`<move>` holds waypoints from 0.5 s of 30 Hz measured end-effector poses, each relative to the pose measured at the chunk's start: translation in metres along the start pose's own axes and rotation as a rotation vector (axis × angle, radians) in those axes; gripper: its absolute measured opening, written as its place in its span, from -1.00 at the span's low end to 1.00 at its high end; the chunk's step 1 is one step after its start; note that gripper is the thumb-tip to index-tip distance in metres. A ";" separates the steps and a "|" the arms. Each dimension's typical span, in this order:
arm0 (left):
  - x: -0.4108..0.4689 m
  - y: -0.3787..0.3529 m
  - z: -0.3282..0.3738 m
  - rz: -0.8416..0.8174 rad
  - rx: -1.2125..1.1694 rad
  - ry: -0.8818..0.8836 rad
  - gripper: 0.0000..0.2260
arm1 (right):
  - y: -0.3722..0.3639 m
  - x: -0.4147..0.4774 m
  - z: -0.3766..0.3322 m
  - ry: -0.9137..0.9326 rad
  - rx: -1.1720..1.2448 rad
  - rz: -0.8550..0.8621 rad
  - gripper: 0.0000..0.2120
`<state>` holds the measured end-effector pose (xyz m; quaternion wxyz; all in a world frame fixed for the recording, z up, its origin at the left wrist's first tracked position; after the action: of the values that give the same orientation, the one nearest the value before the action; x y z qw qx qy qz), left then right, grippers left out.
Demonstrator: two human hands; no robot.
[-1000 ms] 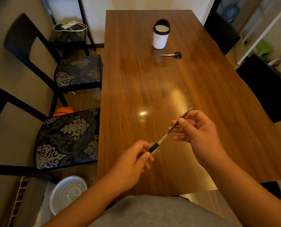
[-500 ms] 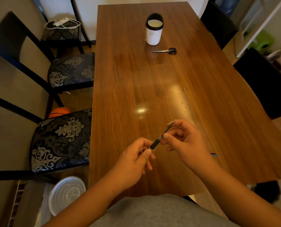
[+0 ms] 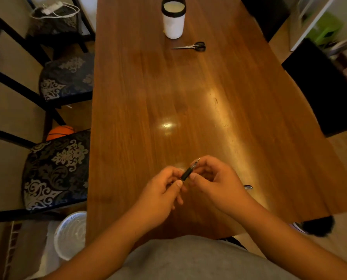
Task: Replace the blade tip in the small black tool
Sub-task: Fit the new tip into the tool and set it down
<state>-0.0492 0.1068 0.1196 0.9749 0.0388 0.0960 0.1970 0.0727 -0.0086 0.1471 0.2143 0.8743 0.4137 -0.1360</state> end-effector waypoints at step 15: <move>0.032 -0.033 -0.036 0.047 0.075 0.211 -0.80 | 0.117 0.076 0.137 -0.287 -0.839 0.103 -0.76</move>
<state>-0.0153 0.0905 0.0747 0.9524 0.0565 0.2046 0.2188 0.2031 -0.0917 0.0269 0.6123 0.7034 0.3551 -0.0655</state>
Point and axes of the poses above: each hand's wrist, its own x-axis towards the middle knuckle, its own y-axis out of the back of the hand, z = x × y, the point moved 1 cm from there along x, towards the middle knuckle, and after that the axes turned 9 degrees about -y, right-handed, at the moved point
